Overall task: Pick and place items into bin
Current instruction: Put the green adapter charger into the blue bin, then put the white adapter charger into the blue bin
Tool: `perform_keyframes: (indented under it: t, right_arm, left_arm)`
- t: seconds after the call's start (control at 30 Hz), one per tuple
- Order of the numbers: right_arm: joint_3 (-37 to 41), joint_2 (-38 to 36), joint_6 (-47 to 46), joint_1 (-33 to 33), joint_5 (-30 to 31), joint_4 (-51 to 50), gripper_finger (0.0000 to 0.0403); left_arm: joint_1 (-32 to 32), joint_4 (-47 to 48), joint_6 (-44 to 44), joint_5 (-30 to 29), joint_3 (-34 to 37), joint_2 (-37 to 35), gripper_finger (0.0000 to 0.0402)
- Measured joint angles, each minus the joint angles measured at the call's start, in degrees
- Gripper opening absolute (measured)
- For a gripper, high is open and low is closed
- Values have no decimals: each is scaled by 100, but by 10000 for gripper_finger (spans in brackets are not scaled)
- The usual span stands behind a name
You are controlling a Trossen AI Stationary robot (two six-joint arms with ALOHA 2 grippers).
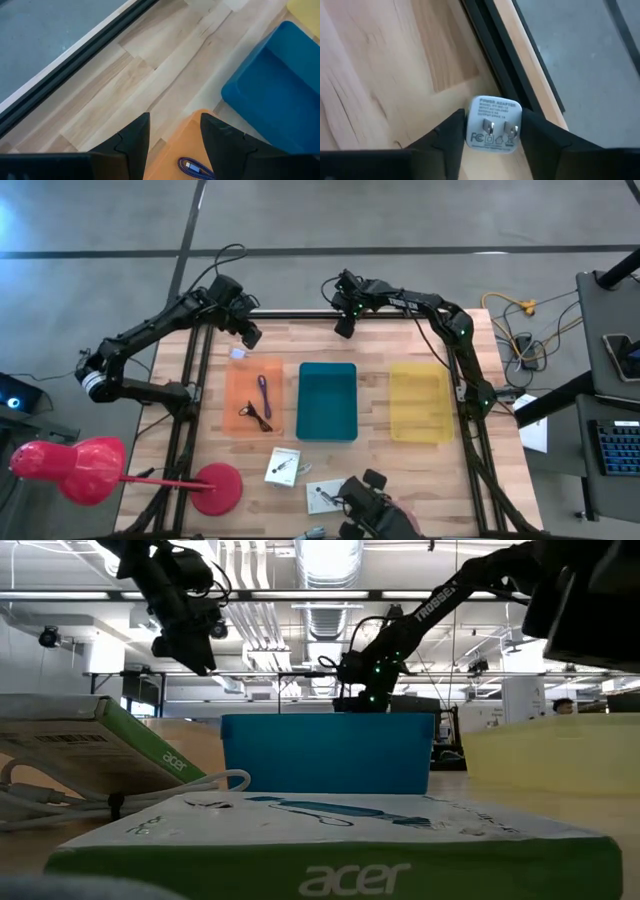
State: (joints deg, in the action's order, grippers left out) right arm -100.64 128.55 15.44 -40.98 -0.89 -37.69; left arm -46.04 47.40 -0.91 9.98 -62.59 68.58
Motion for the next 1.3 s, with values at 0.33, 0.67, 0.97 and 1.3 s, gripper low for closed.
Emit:
perform_keyframes:
  t: [0.33, 0.67, 0.97, 1.3]
  right_arm:
    - [-253, -641, -519, 342, -662, -1629, 134]
    - [-207, -1986, -1185, 1433, -1523, -2149, 134]
    - [327, -1447, -1388, 2259, -2827, -1845, 195]
    - [317, -1294, -230, 2260, -1677, -1903, 293]
  left_arm:
    - [0, 2, 26, 0, 2, -2, 159]
    - [0, -11, 31, -1, 20, -2, 159]
    - [0, -23, -30, -290, 22, -2, 159]
    - [-32, 1096, 714, -1247, -50, -4, 159]
